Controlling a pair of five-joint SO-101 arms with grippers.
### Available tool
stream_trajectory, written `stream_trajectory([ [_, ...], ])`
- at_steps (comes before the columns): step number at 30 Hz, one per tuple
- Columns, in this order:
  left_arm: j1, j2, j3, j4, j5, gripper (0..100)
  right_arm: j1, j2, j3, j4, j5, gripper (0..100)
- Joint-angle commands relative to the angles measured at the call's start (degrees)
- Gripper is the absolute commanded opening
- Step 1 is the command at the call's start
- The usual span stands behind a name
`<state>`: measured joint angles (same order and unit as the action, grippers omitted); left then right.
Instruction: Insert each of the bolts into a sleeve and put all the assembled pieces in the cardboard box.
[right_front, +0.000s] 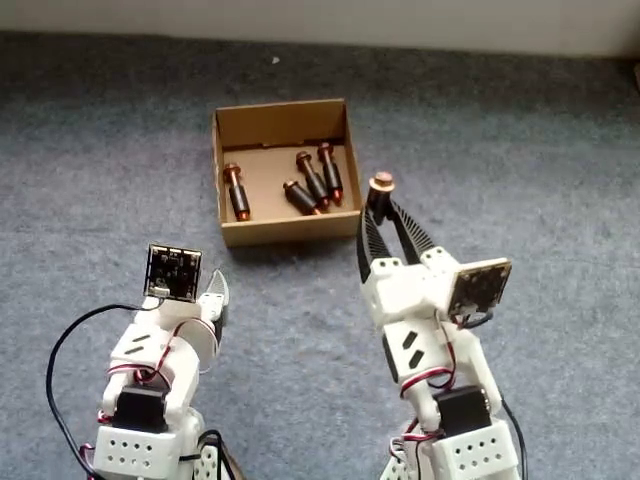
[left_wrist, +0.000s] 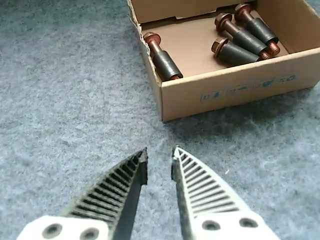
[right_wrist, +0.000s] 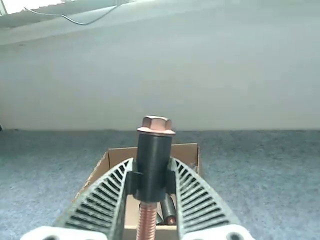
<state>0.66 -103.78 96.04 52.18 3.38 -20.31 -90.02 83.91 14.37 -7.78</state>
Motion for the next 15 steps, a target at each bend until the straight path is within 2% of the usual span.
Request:
stream_trajectory([
  [1,0.04,0.13,1.01,0.18,-0.53,10,0.75,17.54,-13.05,-1.54,-0.62,0.5],
  [15,-0.04,0.13,1.01,0.18,-0.53,10,0.75,71.60,-43.30,-24.84,-0.26,0.5],
])
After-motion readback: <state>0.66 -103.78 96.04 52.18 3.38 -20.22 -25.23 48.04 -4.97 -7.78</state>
